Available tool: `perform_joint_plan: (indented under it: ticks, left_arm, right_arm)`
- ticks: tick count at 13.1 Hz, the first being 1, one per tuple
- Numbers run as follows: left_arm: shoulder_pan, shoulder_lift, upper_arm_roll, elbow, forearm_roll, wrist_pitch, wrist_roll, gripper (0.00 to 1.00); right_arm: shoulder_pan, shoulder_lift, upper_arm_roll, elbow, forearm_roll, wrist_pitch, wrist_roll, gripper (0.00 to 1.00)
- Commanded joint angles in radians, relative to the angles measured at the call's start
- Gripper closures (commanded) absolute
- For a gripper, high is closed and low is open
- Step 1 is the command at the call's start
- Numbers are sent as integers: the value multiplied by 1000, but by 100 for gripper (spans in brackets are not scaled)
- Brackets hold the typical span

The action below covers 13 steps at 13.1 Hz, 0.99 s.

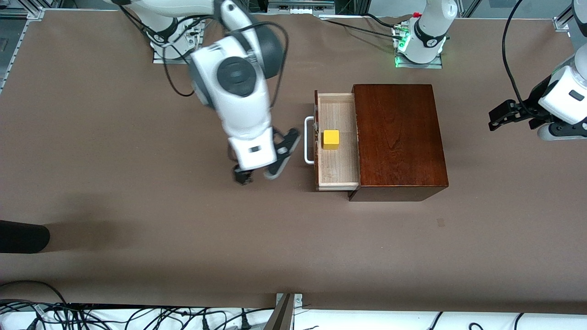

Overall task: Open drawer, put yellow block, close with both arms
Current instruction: 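Withdraw the right gripper while the left gripper reaches toward the drawer front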

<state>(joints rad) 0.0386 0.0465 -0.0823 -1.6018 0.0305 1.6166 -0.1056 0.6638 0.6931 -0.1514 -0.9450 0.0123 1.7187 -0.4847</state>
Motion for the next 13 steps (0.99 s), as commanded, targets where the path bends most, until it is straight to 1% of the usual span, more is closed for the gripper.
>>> perform_joint_plan:
  ticks: [1,3,6,8,10,11,13]
  left_arm:
    - [-5,42,2,62,-56,-12,13,0]
    - [-8,44,1,62,-69,-15,24,0]
    - [-61,50,2,65,-98,-21,0,0]
    - [-97,50,2,65,-132,-26,-63,0]
    - [-152,53,1,65,-150,-27,-152,0]
    - [-181,59,2,65,-156,-26,-204,0]
    - [-245,79,1,69,-184,-26,-335,0]
  right_arm:
    - [-102,-174,19,-200,52,12,75,0]
    - [-176,-263,19,-288,54,12,83,0]
    - [-298,-400,21,-447,55,2,118,0]
    - [-366,-467,21,-524,55,-2,147,0]
    - [-426,-530,22,-563,57,-28,266,0]
    - [-443,-544,21,-558,57,-72,334,0]
    - [-481,-576,21,-560,55,-108,382,0]
